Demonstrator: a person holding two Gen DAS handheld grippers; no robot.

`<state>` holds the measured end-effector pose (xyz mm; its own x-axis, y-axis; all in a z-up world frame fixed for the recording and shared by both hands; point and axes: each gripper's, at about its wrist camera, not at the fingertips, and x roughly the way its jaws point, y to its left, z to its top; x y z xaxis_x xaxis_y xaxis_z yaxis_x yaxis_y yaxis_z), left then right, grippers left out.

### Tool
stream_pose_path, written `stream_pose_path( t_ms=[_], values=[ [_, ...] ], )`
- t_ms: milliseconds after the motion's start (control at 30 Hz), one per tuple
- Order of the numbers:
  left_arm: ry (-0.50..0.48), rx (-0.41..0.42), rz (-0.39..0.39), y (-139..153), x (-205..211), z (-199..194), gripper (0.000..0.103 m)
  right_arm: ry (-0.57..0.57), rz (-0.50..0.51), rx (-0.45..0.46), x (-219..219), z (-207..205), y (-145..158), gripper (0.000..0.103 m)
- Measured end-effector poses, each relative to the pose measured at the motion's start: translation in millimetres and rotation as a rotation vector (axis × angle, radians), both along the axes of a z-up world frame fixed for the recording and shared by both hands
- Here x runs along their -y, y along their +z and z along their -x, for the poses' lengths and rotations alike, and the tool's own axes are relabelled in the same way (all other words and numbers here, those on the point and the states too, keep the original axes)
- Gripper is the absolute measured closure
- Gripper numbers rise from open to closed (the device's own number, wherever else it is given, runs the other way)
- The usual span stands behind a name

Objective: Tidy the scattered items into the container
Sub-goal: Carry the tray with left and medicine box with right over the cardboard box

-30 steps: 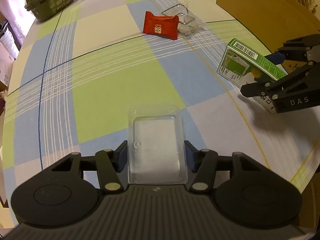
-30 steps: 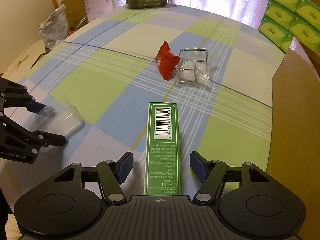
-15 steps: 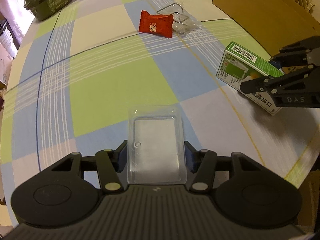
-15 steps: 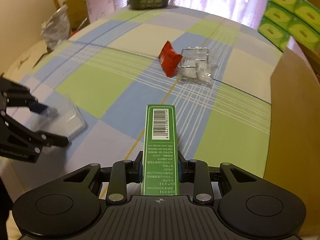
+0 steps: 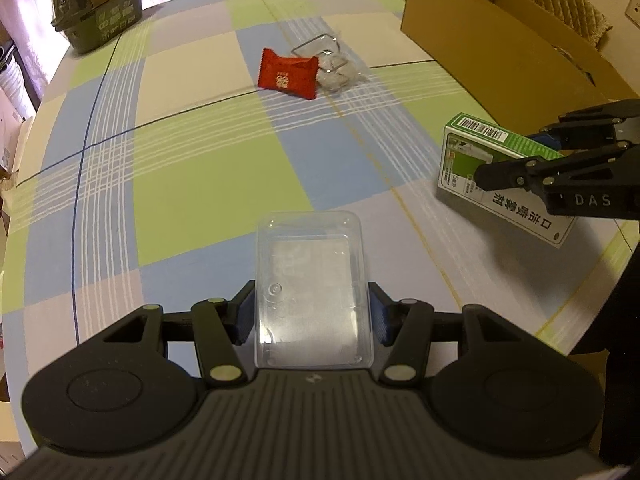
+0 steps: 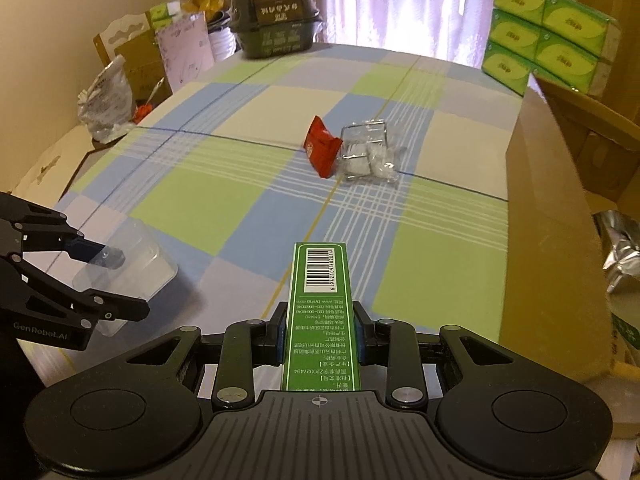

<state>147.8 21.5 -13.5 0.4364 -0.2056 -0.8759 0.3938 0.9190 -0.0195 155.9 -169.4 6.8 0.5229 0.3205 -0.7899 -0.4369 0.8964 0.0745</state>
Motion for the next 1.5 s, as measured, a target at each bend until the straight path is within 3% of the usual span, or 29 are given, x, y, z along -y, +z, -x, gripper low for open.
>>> stream_pose_path(
  t_ms=[267,500,1033,1267,1500],
  values=[
    [-0.016,0.011,0.007,12.4,10.9,7.9,0.052,-0.014,-0.01,0.032,7.2,10.1,17.4,0.07],
    [-0.066,0.062,0.001,43.8,35.7,3.6,0.052,-0.028,-0.037,0.091,17.7,13.7,47.3,0.07],
    [-0.195,0.153,0.093,125.4,154.9,-31.1,0.052,-0.188,-0.068,0.236,115.1,1.6,127.7,0.07],
    [-0.248,0.14,0.141,136.9,214.6,-48.4,0.052,-0.275,-0.065,0.261,170.4,-4.7,139.0,0.07],
    [-0.269,0.091,0.168,125.1,260.3,-65.5,0.052,-0.333,-0.069,0.251,210.1,-9.1,130.4,0.07]
  ],
)
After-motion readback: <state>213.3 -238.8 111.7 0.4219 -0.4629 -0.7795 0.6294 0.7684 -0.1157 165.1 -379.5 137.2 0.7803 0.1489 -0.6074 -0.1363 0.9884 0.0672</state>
